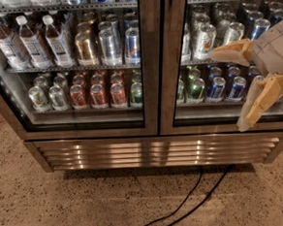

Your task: Open left fridge door

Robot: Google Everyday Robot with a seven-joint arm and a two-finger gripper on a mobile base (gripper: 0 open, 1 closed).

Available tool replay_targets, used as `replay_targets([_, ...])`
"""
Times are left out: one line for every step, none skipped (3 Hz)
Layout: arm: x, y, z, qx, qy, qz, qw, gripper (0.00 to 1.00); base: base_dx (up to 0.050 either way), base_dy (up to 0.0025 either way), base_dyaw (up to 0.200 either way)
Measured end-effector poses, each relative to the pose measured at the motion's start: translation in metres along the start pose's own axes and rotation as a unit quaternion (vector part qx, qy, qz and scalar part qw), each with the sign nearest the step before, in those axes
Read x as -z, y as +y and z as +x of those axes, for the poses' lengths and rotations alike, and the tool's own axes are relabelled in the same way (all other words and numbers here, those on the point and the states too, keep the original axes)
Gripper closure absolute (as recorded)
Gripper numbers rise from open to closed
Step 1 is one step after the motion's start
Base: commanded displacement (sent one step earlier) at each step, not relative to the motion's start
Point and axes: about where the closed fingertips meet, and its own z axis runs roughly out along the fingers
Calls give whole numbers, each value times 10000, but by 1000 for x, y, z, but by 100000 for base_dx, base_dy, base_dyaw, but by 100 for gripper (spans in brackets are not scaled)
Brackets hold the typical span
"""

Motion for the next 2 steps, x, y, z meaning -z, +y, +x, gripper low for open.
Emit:
replay_targets([-14, 3, -9, 85, -710, -529, 9960, 0, 0, 0, 0])
replay_targets([-23, 1, -22, 408, -2433, -1181, 9619, 0, 0, 0, 0])
